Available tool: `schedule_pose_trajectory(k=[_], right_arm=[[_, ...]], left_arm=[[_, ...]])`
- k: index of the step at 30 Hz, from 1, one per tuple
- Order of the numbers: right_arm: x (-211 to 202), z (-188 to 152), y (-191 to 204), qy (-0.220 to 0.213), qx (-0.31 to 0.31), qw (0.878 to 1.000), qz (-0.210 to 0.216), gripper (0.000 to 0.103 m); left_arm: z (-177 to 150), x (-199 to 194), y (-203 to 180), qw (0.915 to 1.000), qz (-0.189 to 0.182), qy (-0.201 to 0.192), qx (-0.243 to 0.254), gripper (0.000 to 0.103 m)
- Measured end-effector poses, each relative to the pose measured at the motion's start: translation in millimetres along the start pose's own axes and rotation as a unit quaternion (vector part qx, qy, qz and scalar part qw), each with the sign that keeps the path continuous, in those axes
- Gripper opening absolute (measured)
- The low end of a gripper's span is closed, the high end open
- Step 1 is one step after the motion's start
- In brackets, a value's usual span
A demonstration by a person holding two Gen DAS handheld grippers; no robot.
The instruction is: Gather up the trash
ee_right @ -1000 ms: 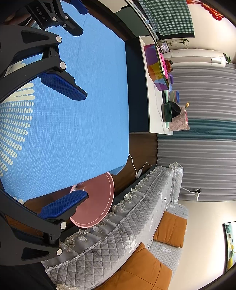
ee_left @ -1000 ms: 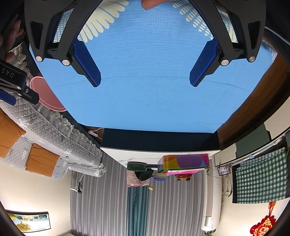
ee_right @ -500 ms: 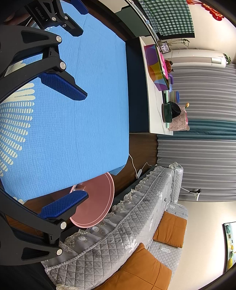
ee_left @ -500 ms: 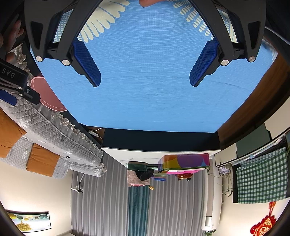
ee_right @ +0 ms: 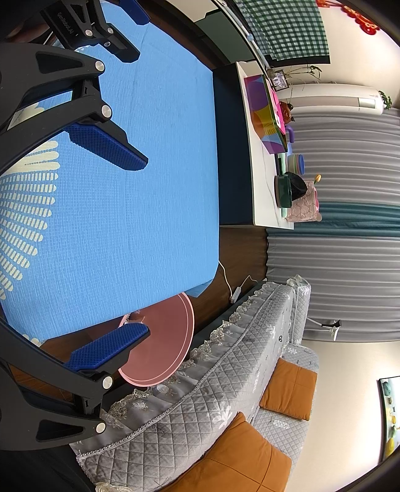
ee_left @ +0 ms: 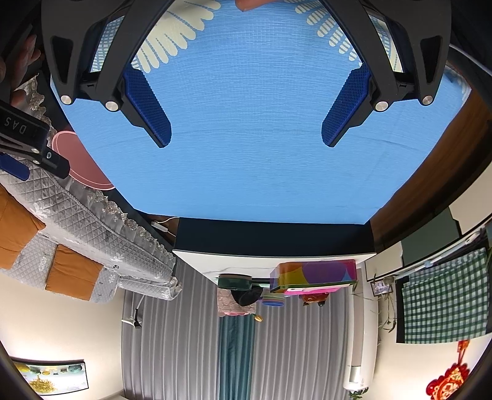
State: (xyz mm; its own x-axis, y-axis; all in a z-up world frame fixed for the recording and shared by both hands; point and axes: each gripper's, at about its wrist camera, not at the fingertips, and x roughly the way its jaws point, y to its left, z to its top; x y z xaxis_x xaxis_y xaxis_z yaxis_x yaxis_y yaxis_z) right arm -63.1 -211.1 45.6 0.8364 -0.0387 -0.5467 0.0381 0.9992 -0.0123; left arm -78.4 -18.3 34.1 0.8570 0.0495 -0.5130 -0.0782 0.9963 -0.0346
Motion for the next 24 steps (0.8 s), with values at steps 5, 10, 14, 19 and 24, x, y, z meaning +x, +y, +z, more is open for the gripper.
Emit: schedule_pose_trajectory(k=[5, 10, 14, 19, 24], right_arm=[[0.0, -0.1, 0.0, 0.000, 0.000, 1.000, 0.000, 0.098], [0.0, -0.1, 0.0, 0.000, 0.000, 1.000, 0.000, 0.098], [0.1, -0.1, -0.2, 0.000, 0.000, 1.000, 0.000, 0.098], [0.1, -0.1, -0.3, 0.000, 0.000, 1.000, 0.000, 0.098], [0.1, -0.1, -0.4, 0.000, 0.000, 1.000, 0.000, 0.098]], left_arm=[[0.8, -0.5, -2.3, 1.0000, 0.001, -0.004, 0.006, 0.095], [1.1, -0.5, -2.8, 1.0000, 0.003, -0.005, 0.007, 0.095], [1.2, -0.3, -2.1, 1.0000, 0.001, -0.007, 0.005, 0.095], [0.9, 0.4, -2.1, 1.0000, -0.001, -0.006, 0.005, 0.095], [-0.9, 1.7, 0.2, 1.0000, 0.001, 0.001, 0.002, 0.095]])
